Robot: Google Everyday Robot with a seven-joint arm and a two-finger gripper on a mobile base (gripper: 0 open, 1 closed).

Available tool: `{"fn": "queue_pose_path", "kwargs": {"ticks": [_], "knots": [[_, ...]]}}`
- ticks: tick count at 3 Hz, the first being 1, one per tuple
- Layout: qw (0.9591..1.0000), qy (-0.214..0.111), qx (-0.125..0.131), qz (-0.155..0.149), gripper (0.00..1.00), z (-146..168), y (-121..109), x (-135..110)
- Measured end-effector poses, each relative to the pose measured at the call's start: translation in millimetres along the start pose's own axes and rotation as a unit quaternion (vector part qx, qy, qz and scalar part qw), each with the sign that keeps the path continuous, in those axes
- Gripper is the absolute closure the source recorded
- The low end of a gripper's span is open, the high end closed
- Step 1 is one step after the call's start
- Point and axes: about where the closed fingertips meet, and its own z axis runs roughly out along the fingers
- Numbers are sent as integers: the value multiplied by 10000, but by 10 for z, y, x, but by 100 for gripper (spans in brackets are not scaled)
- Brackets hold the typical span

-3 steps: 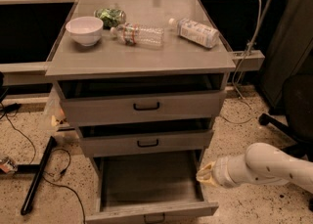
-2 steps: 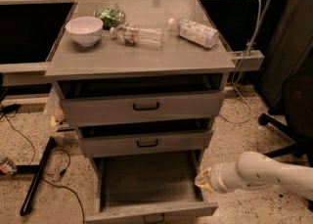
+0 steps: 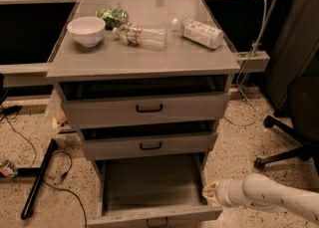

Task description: Close bottom drawer

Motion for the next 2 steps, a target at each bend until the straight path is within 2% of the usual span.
{"fn": "queue_pose_path", "kwargs": {"ticks": [1, 2], "knots": [[10000, -14, -25, 29, 100, 60, 21, 22], [9999, -24, -34, -112, 100, 32, 52, -46]]}}
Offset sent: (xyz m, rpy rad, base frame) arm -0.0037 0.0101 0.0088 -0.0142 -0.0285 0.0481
